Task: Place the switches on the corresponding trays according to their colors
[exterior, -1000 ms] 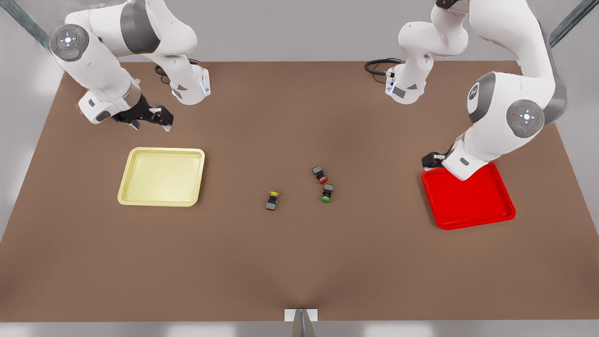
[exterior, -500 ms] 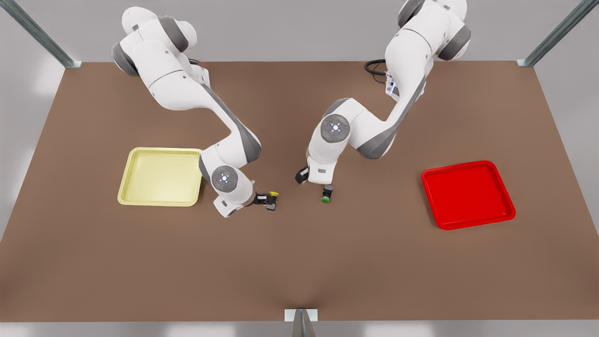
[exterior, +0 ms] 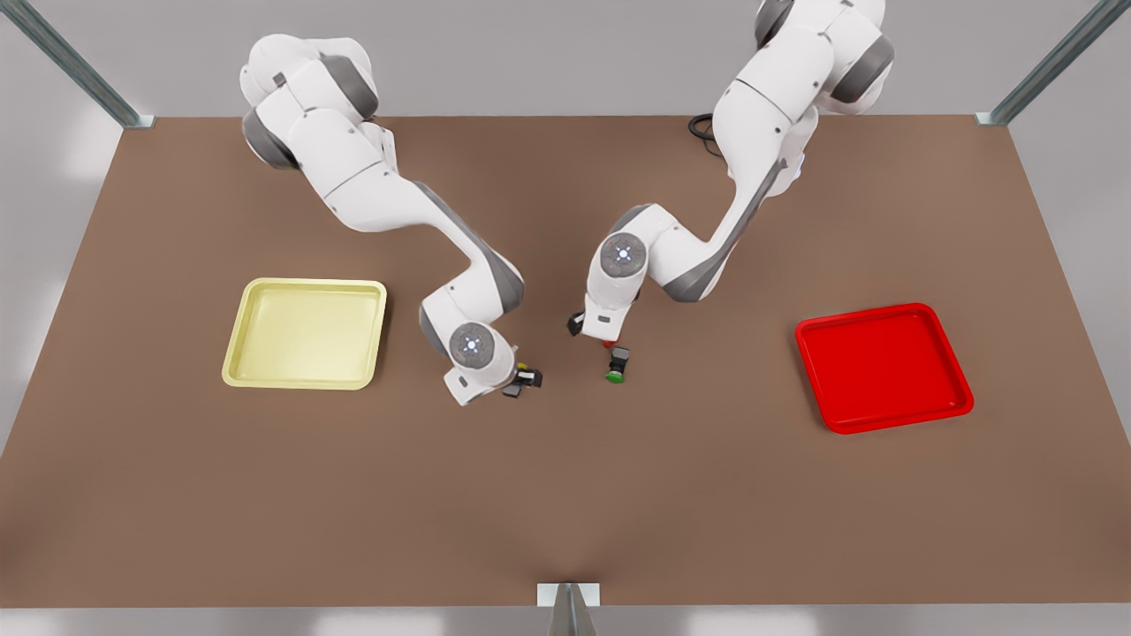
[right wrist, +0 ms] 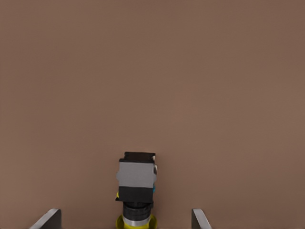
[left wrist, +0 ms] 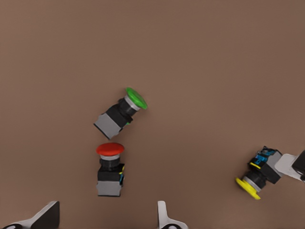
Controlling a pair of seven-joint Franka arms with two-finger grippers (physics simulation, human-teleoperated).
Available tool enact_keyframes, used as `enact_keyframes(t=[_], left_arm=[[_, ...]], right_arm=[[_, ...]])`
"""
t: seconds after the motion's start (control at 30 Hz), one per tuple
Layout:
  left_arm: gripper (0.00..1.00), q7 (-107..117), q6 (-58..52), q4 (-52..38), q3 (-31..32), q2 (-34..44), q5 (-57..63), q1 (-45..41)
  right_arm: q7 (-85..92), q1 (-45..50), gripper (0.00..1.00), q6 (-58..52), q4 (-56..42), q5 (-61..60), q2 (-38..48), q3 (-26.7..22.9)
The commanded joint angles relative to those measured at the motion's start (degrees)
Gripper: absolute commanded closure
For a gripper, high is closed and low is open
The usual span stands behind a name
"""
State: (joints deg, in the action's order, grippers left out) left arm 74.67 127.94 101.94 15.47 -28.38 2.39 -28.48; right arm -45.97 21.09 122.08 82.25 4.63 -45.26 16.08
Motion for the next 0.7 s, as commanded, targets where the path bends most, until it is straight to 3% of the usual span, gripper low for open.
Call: enact_keyframes(t=[0.0,0.67], left_arm=[[0.01,-0.05,0.56,0.19,0.00,-0.18,0.25,0.01],[0.01,-4.88,8.29,6.78,-0.17,-5.11,2.09,0.01]], right_arm=[[0.00,0.00,0.00,0.00,0.02,0.03,0.00,0.00],[0.00,0.09,0.00,2.90,-2.27,0.20,-6.16,-0.17]])
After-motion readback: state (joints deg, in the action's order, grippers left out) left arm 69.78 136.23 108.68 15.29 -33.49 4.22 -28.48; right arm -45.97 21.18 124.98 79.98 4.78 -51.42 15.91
